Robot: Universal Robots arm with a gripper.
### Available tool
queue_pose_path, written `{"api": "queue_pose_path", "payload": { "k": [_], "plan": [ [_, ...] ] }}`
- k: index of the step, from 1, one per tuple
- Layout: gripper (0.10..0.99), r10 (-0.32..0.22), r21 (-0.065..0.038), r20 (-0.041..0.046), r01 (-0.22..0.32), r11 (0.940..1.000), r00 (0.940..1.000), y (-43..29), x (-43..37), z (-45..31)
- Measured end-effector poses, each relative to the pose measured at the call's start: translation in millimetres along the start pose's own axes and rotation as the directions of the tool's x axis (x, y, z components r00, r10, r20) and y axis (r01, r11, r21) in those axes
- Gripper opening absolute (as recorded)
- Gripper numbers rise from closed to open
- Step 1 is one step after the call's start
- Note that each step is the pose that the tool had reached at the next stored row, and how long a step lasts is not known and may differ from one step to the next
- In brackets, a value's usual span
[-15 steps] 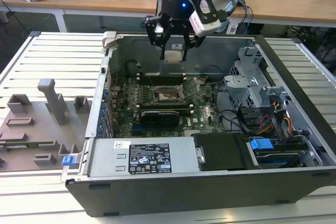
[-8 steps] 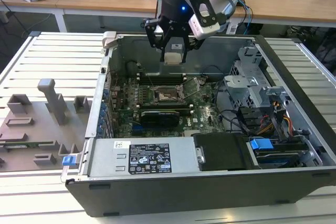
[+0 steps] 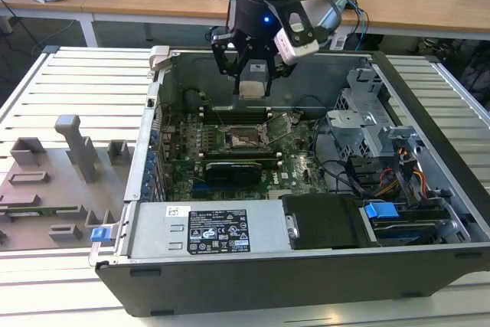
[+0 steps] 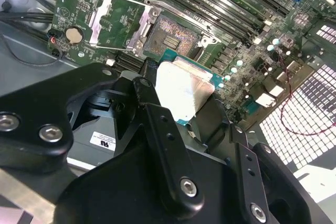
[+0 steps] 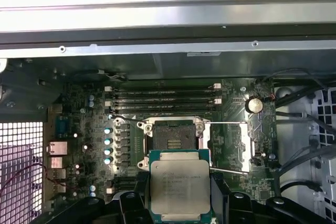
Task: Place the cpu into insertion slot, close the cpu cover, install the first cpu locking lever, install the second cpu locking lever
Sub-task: 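Place the cpu into insertion slot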
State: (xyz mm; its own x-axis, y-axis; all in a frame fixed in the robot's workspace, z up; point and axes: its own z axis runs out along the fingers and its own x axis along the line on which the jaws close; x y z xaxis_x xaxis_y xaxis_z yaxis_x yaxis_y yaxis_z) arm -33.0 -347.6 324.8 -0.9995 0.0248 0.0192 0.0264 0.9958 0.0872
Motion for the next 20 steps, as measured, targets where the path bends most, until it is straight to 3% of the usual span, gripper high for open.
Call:
{"api": "queue_pose_path", "payload": {
  "k": [12, 20],
  "plan": [
    [0.545, 0.000, 0.000, 0.0000, 0.000, 1.0000, 1.0000, -0.8, -0.2, 9.2],
    [0.545, 0.000, 0.000, 0.0000, 0.000, 1.0000, 1.0000, -2.0, -0.4, 22.9]
  ]
}}
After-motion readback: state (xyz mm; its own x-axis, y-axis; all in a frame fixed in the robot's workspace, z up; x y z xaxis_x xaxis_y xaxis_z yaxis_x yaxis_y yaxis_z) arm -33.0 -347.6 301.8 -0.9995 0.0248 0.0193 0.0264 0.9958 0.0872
